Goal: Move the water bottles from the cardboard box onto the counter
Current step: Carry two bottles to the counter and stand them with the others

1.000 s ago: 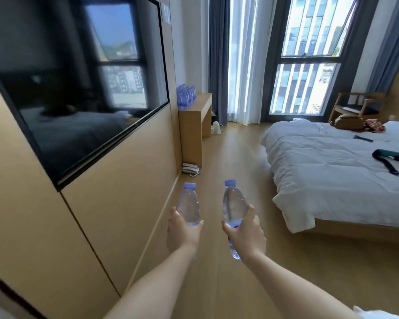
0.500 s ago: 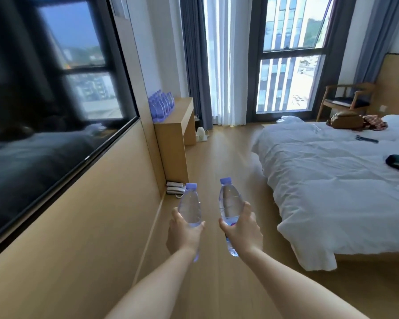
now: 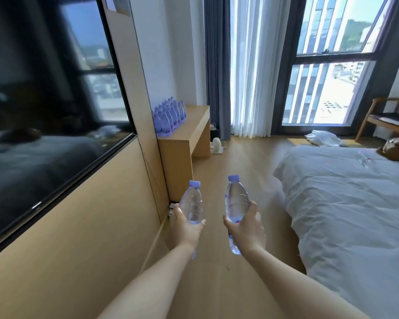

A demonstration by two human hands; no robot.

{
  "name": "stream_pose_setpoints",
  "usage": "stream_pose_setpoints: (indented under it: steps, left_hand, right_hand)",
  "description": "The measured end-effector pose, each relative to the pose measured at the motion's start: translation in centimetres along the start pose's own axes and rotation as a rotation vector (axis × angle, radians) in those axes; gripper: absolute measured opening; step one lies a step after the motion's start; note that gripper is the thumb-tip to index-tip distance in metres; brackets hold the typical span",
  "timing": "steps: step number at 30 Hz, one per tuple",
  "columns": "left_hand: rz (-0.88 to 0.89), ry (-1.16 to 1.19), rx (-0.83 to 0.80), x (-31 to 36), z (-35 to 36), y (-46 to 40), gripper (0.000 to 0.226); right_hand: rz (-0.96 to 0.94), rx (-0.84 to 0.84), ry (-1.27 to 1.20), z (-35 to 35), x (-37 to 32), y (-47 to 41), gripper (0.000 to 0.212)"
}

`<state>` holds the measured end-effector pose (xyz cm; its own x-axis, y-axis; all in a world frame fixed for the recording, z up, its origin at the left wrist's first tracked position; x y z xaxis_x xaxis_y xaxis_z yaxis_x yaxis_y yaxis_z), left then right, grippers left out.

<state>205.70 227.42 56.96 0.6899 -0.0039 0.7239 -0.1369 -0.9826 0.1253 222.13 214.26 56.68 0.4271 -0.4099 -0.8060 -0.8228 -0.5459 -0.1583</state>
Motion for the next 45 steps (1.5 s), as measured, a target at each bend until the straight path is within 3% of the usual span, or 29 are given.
stream_pose_setpoints:
  steps: [9, 14, 23, 28, 33, 45]
  left_hand:
    - [-0.022, 0.169, -0.094, 8.4, 9.9, -21.7, 0.079]
    - [0.006, 0.029, -0.072, 16.0, 13.6, -31.1, 0.084]
    - [0.09, -0.084, -0.098, 26.9, 23.3, -45.2, 0.085]
    - [0.012, -0.08, -0.06, 32.8, 28.3, -54.9, 0.093]
    - [-0.038, -0.059, 0.023, 38.3, 30.6, -63.8, 0.081]
    - [-0.172, -0.072, 0.072, 44.7, 38.6, -85.8, 0.074]
  right_hand:
    - [-0.033, -0.046, 0.085, 8.3, 0.5, -21.8, 0.071]
    - [-0.002, -0.023, 0.046, 10.6, -0.4, -32.4, 0.072]
    - [-0.132, -0.103, 0.151, 14.7, -0.5, -52.7, 0.073]
    - [-0.153, -0.157, 0.119, 17.8, 0.8, -65.8, 0.075]
    - [-0.189, -0.211, 0.146, 20.5, 0.3, -78.0, 0.075]
    - [-0.213, -0.311, 0.13, 33.2, -0.7, -101.0, 0.065]
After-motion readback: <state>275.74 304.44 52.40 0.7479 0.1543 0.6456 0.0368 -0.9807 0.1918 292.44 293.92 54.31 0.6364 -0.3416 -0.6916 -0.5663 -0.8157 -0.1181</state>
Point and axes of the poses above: each hand's wrist, its own y-axis away from the middle knuckle, its own z-axis out of the palm, x = y × z, the point moved 7 cm from there along -y, towards the middle knuckle, and after that the axes turned 9 degrees about -z, right-handed, at the moved point
